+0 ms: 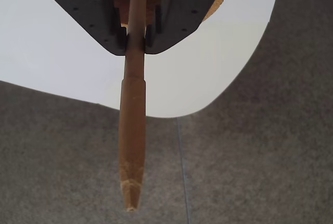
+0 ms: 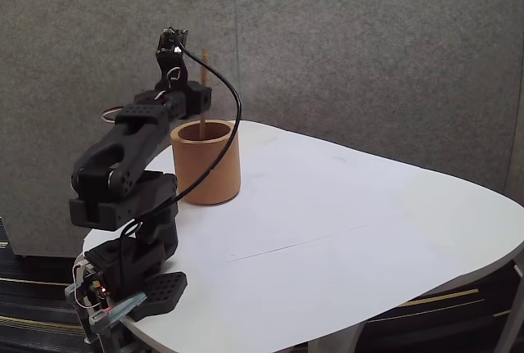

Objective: Grab the pen and put it in the pen holder.

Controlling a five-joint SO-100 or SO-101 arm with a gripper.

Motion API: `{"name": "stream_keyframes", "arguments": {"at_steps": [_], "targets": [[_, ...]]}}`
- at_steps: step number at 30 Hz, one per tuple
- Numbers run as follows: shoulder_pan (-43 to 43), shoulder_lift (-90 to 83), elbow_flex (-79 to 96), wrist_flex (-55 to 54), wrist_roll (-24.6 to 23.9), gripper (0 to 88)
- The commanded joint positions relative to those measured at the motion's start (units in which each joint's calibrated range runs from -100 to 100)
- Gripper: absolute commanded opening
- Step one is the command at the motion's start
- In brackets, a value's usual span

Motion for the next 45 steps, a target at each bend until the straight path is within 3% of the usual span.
{"name": "stream_keyframes", "arguments": {"at_steps": [1, 30, 37, 45], "targets": [[-0.09, -1.28, 3.07, -4.66, -0.20, 0.9], [-0.23, -7.95, 15.88, -5.68, -1.25, 0.8], [-0.23, -7.86, 21.48, -12.80, -1.25, 0.8], [-0.89, -7.86, 21.48, -13.39, -1.25, 0.8]]}}
